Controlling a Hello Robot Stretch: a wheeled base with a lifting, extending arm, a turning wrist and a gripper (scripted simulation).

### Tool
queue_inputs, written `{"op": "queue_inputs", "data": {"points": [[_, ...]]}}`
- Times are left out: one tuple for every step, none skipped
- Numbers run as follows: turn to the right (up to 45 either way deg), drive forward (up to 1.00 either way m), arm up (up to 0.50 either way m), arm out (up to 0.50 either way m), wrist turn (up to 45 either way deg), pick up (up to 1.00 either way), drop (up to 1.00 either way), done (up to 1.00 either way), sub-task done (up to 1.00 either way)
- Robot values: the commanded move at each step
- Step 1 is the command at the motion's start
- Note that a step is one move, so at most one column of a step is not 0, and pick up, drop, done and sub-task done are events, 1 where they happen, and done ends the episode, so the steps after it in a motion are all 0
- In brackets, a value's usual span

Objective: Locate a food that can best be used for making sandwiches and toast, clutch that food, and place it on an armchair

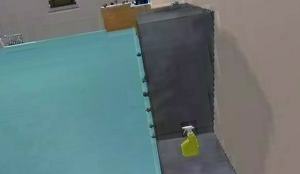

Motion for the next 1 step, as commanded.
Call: {"op": "queue_inputs", "data": {"points": [[-45.0, 0.0, 0.0, 0.0, 0.0, 0.0, 0.0, 0.0, 0.0]]}}
